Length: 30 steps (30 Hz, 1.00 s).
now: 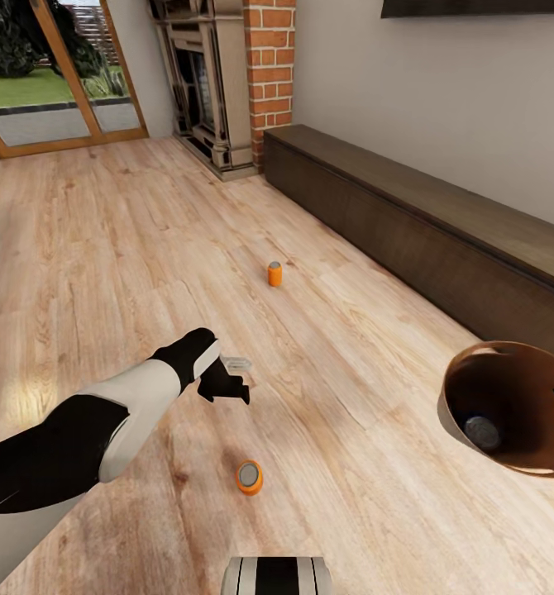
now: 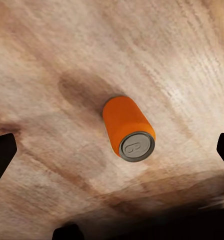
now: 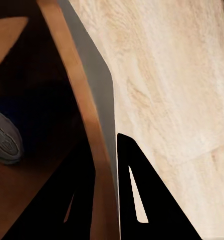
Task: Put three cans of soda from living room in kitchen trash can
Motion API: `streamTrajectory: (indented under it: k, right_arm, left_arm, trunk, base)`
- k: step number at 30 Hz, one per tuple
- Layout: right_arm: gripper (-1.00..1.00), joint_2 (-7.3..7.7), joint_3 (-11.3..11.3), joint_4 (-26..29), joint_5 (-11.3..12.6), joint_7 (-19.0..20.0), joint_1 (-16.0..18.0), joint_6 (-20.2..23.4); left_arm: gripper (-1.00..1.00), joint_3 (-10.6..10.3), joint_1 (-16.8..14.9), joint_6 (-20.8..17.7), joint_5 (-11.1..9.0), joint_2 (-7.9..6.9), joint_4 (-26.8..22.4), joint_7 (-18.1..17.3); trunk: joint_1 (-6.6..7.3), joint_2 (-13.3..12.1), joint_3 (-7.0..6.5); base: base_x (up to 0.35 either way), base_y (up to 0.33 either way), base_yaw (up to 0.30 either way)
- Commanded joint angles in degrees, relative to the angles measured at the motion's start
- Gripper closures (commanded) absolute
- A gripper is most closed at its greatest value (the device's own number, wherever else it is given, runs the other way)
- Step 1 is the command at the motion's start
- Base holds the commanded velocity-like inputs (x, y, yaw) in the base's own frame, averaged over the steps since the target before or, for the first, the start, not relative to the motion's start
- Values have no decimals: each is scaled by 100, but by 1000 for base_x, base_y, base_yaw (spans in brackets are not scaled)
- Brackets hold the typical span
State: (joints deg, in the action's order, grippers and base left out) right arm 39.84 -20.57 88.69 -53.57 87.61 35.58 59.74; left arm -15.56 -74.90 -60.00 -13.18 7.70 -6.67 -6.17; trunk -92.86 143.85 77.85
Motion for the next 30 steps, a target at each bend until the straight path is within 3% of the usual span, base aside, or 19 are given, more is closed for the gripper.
streamTrajectory:
  k: [1,30]
  right_arm:
    - [100,4,13,-1,12,48,56,26]
    - [100,12,35,-9,16,63,107,26]
  left_arm:
    - [-100,1,1,0,0,-2,0,1]
    - [-100,1,1,0,-1,4,-1,2]
  trunk:
    - [1,0,0]
    - [1,0,0]
  base:
    - [0,0,0]
    - [0,0,0]
